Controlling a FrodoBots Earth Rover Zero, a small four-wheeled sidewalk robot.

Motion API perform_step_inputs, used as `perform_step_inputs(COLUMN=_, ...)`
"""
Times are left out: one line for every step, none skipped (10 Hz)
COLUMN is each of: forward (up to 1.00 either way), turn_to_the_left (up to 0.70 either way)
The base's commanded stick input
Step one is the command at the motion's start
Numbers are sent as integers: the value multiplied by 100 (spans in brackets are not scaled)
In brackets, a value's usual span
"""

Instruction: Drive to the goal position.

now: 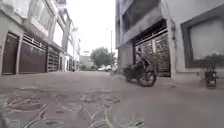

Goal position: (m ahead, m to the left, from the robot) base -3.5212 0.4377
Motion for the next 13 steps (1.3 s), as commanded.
perform_step_inputs(forward=85, turn_to_the_left=0)
perform_step_inputs(forward=85, turn_to_the_left=0)
perform_step_inputs(forward=85, turn_to_the_left=0)
perform_step_inputs(forward=85, turn_to_the_left=0)
perform_step_inputs(forward=85, turn_to_the_left=0)
perform_step_inputs(forward=85, turn_to_the_left=12)
perform_step_inputs(forward=85, turn_to_the_left=24)
perform_step_inputs(forward=85, turn_to_the_left=29)
perform_step_inputs(forward=85, turn_to_the_left=8)
perform_step_inputs(forward=85, turn_to_the_left=0)
perform_step_inputs(forward=85, turn_to_the_left=0)
perform_step_inputs(forward=85, turn_to_the_left=0)
perform_step_inputs(forward=85, turn_to_the_left=0)
